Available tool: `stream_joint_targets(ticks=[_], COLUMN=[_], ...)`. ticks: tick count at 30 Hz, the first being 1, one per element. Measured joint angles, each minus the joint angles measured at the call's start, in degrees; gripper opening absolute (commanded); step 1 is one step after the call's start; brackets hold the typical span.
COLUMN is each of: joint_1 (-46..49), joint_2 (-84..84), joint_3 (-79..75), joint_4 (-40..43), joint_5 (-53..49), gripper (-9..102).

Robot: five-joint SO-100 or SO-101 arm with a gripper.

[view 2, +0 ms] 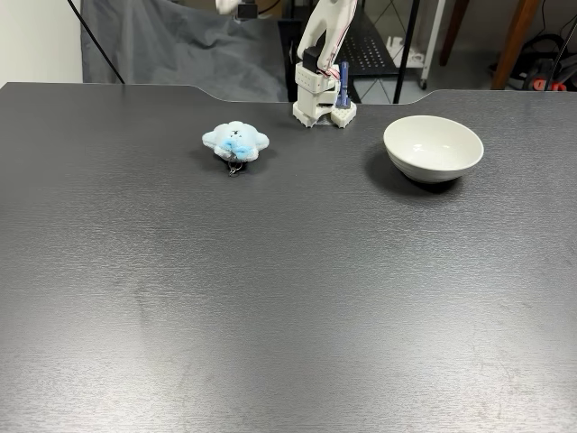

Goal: Grasp a skyblue doll and put it in the white bowl.

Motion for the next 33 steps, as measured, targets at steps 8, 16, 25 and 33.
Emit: stream_joint_targets(ticks=[8, 16, 25, 33], joint_1=[0.00, 0.26, 0.18, 0.26], joint_2=[-0.09, -0.09, -0.09, -0.09], joint_3=[24.08, 25.75, 25.84, 26.28], joint_4=[0.00, 0.00, 0.00, 0.00], joint_5=[-0.44, -7.82, -24.35, -42.80], gripper=[0, 0, 0, 0])
